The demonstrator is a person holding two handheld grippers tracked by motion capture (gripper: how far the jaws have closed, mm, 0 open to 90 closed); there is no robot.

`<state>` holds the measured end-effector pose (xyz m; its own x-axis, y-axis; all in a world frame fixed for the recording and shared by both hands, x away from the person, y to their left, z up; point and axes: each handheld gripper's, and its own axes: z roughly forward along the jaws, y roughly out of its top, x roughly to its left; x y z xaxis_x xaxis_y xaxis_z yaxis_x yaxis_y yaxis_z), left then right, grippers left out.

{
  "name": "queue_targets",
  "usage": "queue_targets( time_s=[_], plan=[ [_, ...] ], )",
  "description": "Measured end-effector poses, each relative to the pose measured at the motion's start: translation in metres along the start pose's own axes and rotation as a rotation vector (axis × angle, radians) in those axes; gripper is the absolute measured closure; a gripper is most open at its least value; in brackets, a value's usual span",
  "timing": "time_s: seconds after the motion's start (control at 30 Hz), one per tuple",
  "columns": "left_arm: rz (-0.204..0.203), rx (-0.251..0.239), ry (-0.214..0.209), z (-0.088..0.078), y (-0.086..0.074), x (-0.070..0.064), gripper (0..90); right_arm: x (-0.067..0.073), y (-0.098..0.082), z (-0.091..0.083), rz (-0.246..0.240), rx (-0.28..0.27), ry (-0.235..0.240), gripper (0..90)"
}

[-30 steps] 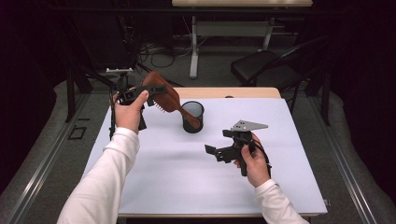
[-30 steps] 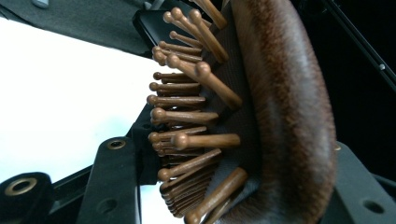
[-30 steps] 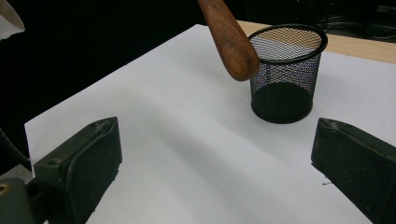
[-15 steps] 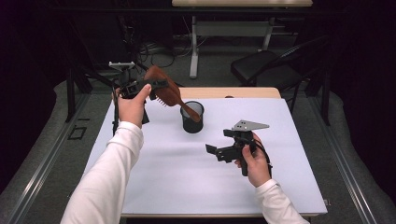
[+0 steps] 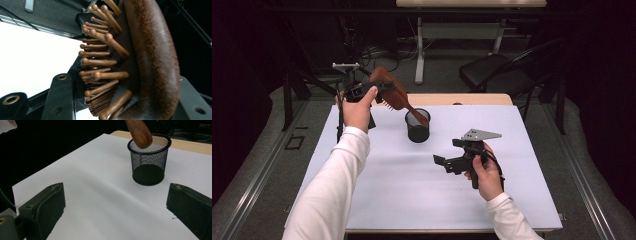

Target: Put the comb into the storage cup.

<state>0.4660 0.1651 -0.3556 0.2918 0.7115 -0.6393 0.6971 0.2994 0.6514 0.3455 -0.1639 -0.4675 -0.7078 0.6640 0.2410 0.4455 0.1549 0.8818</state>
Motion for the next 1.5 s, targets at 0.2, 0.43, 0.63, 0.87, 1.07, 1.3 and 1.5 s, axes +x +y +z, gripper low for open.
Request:
queue_targets(
  time_s=[0.2, 0.43, 0.63, 0.87, 1.07, 1.3, 1.5],
  plan=[
    [-0.001, -0.009, 0.011, 0.002, 0.002, -0.001, 48.8, -0.001, 0.000, -0.001, 0.006, -0.008, 0.002, 1.8],
    [-0.003, -0.023, 0.029, 0.004, 0.003, 0.001, 48.8, -0.002, 0.000, 0.000, 0.005, -0.004, 0.005, 1.8],
    [-0.009, -0.044, 0.050, 0.006, 0.004, 0.004, 48.8, -0.003, 0.001, 0.001, 0.009, -0.005, 0.008, 1.8],
    [-0.018, -0.054, 0.068, 0.011, 0.005, 0.007, 48.8, -0.002, 0.001, 0.001, 0.009, -0.002, 0.008, 1.8],
    [-0.023, -0.061, 0.093, 0.017, 0.004, 0.010, 48.8, -0.002, 0.000, 0.001, 0.009, -0.004, 0.007, 1.8],
    [-0.028, -0.074, 0.115, 0.023, 0.004, 0.014, 48.7, -0.003, 0.000, 0.001, 0.012, -0.002, 0.009, 2.0],
    [-0.035, -0.093, 0.128, 0.029, 0.002, 0.019, 48.6, -0.003, 0.000, 0.000, 0.013, -0.007, 0.008, 2.3]
  ],
)
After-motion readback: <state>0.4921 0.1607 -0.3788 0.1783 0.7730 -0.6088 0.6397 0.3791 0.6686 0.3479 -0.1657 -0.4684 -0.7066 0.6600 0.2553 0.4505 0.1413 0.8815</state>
